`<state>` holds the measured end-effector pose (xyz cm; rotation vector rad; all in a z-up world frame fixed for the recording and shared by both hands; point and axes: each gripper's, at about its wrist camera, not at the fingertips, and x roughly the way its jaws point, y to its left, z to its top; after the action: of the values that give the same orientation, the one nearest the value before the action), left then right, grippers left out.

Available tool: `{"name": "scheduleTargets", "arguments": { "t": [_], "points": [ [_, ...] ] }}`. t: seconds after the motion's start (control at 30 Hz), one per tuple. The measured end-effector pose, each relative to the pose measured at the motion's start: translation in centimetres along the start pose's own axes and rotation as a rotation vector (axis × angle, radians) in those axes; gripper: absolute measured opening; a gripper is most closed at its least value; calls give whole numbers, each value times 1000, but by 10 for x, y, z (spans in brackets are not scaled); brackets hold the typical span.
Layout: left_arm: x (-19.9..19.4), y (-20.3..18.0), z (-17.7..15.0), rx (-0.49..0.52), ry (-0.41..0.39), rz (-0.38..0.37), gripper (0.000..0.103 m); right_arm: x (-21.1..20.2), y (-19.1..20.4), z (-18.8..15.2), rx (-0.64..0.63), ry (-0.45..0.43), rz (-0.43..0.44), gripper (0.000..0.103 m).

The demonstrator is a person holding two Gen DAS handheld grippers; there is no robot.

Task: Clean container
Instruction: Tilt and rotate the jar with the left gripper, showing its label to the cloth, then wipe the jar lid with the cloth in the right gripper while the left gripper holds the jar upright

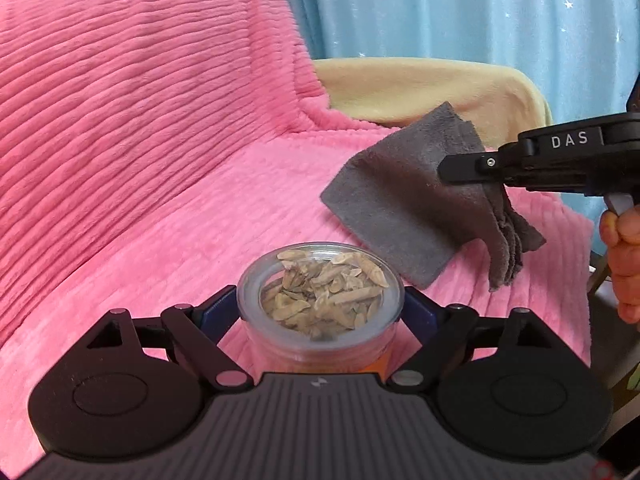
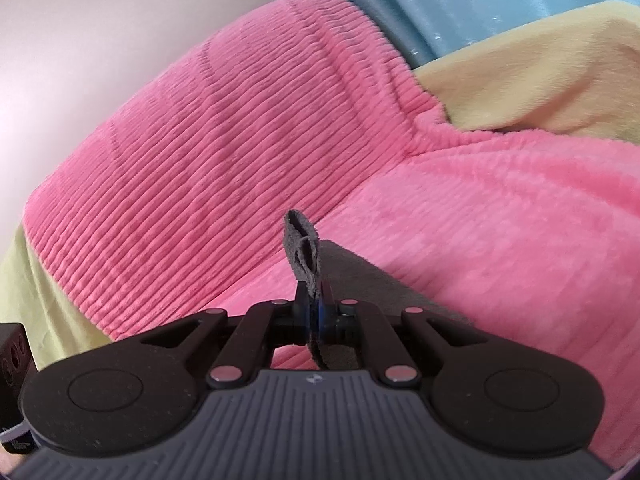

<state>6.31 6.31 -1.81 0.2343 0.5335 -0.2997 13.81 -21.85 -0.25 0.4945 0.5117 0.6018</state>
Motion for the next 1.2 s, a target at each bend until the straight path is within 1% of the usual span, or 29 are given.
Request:
{"name": "scheduleTargets", "arguments": {
  "t": [0.03,0.13,0.2,0.3,0.37,0.47,0.53,0.63,0.73,0.83,0.93,1.03,1.1,1.2],
  "points": [
    [-2,1,-3,-4,-13,7,88,2,3,-1,-8,5,20,3],
    [-6,5,-17,-59,-48,1,88,7,18,-5,-52,32,95,3],
    [-4,6,-26,-48,-74,1,89,11,29,-8,-88,53,149,3],
    [5,6,-38,-44,-128,-9,85,16,46,-16,-150,99,224,2],
    [8,6,-42,-37,-152,-20,85,23,55,-18,-178,133,254,3],
    [8,8,-42,-25,-162,-36,84,37,68,-19,-215,181,282,2],
    [8,10,-43,-31,-165,-45,84,48,74,-20,-246,209,275,2],
    [7,8,-43,-21,-164,-51,84,57,70,-22,-232,251,262,2],
    [7,8,-45,-4,-166,-60,84,52,60,-21,-162,292,297,2],
    [6,9,-46,-13,-170,-69,84,46,53,-22,-107,344,348,2],
    [7,9,-46,-7,-169,-67,84,48,53,-29,-33,376,397,2],
    [7,9,-47,-2,-173,-66,84,60,63,-32,-11,398,427,2],
    [7,8,-47,0,-171,-60,84,70,73,-33,-7,410,440,0],
    [8,15,-47,-47,-168,-61,84,79,83,-34,-52,391,405,0]
  ]
}}
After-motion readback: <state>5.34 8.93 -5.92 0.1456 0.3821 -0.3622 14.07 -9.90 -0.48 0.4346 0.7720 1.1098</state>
